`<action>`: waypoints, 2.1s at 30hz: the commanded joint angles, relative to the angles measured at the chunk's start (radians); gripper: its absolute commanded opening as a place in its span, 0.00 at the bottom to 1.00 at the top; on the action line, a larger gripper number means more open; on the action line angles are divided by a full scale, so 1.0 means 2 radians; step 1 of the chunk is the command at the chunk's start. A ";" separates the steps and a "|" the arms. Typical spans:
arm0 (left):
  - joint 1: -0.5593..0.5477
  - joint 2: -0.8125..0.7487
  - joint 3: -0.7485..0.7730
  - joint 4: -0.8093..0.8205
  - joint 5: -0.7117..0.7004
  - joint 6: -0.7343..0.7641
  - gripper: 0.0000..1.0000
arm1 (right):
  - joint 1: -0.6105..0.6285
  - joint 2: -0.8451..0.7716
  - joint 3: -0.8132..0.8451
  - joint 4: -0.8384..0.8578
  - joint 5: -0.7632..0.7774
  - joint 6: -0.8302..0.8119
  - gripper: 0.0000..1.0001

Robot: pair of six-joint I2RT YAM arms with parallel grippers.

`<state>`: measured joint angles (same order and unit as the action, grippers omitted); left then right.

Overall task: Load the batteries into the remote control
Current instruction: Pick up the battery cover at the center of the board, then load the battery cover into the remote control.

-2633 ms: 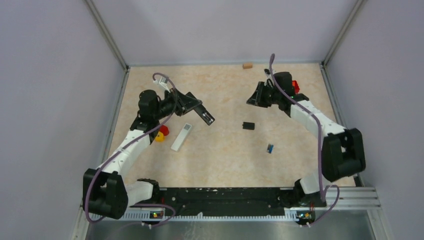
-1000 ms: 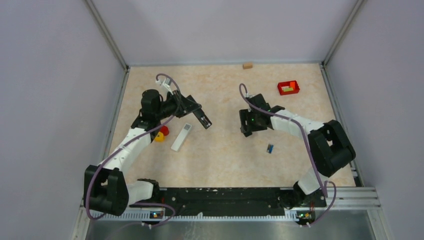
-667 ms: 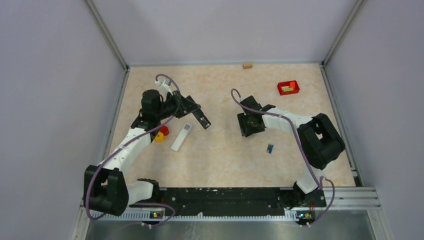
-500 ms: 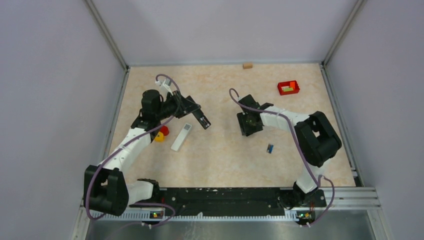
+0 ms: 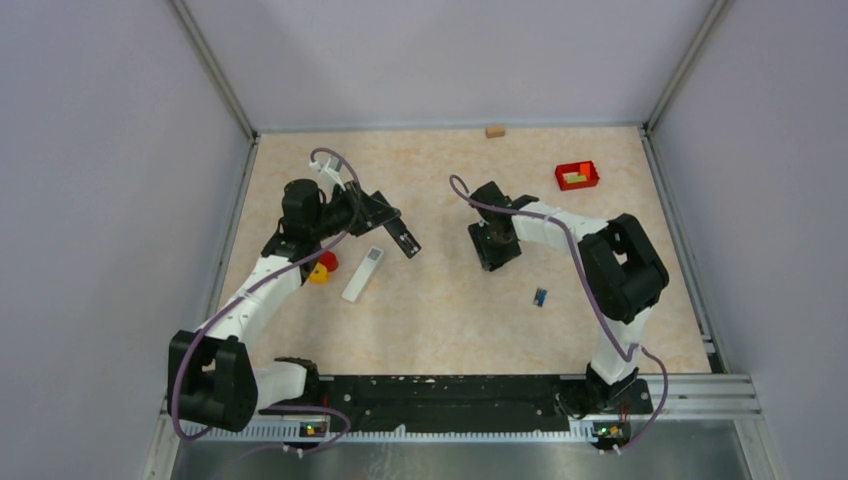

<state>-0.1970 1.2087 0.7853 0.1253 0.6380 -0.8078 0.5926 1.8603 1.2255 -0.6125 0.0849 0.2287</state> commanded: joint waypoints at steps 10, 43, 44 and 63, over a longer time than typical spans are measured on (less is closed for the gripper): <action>0.003 -0.015 0.006 0.012 0.016 0.009 0.00 | -0.003 0.028 0.017 -0.022 -0.028 -0.025 0.30; -0.087 0.107 0.004 0.191 -0.024 -0.014 0.00 | 0.116 -0.314 -0.101 0.123 -0.066 -0.086 0.27; -0.087 0.109 0.004 0.192 -0.024 -0.014 0.00 | 0.118 -0.310 -0.094 0.118 -0.058 -0.087 0.27; -0.094 0.103 -0.016 0.222 0.004 -0.008 0.00 | 0.156 -0.231 -0.042 0.131 -0.014 -0.066 0.27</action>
<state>-0.3809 1.4334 0.7612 0.4965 0.6147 -0.8379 0.8917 1.4036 1.0817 -0.4042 0.0422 0.0830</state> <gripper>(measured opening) 0.204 0.373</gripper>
